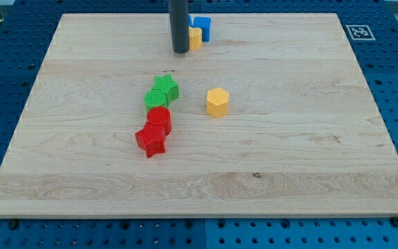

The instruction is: Push the yellow hexagon to the center of the board

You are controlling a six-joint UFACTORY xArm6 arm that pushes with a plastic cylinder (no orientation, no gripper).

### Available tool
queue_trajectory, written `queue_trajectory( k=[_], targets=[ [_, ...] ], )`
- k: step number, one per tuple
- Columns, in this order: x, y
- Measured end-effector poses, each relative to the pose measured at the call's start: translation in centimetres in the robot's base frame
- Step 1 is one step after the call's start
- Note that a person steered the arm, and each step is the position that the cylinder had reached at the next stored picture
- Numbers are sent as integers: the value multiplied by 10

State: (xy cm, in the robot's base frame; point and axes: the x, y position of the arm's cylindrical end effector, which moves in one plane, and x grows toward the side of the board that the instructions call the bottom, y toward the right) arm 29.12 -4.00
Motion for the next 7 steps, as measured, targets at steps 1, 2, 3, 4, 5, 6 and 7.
queue_trajectory(
  k=[1,2,3,4,5,6,7],
  targets=[
    [0,0],
    [44,4],
    [88,37],
    [93,68],
    [102,99],
    [106,124],
    [107,130]
  ],
)
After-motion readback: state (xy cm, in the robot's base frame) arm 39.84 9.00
